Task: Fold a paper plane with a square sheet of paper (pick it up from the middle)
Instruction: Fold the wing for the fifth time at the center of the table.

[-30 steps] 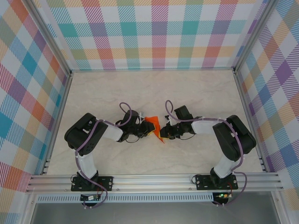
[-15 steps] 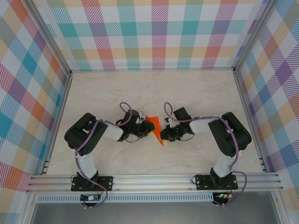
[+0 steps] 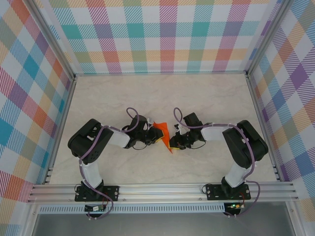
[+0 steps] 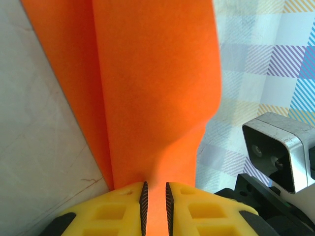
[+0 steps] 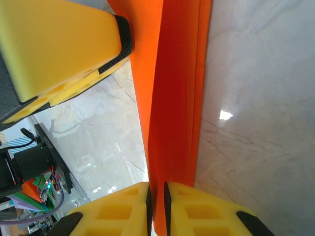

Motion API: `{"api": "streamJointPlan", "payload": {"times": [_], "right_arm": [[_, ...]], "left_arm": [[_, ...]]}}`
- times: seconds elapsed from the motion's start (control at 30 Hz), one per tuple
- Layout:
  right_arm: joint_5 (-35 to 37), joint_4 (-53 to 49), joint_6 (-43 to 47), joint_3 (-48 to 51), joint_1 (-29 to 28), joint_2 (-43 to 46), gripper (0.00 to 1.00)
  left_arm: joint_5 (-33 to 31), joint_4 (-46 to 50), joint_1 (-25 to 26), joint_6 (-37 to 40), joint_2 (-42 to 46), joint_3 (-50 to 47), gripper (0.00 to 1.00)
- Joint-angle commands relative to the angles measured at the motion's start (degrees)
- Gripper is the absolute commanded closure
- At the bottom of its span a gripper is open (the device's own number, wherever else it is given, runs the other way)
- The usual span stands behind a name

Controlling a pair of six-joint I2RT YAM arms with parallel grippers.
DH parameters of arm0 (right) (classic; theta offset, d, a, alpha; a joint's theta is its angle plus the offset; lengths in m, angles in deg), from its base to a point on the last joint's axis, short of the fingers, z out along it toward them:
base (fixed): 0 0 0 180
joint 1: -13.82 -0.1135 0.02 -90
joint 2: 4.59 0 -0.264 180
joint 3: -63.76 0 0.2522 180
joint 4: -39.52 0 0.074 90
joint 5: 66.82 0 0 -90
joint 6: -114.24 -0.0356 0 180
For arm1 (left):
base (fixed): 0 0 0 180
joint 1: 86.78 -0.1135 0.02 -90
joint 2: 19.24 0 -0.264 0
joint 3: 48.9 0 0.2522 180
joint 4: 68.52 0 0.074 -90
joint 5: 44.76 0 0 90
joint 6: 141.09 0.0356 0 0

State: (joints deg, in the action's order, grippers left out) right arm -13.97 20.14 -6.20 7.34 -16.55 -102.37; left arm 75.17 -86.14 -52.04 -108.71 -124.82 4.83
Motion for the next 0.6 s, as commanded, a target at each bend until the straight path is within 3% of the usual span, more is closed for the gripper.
{"api": "streamJointPlan", "payload": {"times": [0.0, 0.33, 0.47, 0.57], "right_arm": [[-0.9, -1.3, 1.2, 0.7, 0.2, -1.3, 0.86], [-0.2, -3.8, 1.5, -2.2, 0.1, -4.0, 0.86], [1.0, -5.2, 2.0, -1.6, 0.1, 1.2, 0.76], [5.9, -7.8, 2.5, -0.9, 0.1, 7.2, 0.68]], "left_arm": [[-2.1, 3.6, 0.4, 1.1, -0.9, 0.2, 0.81], [-2.2, 4.2, 0.5, 1.0, -1.0, 0.3, 0.81], [-2.2, 4.6, 0.4, 1.0, -0.8, 0.3, 0.81], [-2.3, 4.8, 0.4, 1.1, -0.6, 0.3, 0.81]]}}
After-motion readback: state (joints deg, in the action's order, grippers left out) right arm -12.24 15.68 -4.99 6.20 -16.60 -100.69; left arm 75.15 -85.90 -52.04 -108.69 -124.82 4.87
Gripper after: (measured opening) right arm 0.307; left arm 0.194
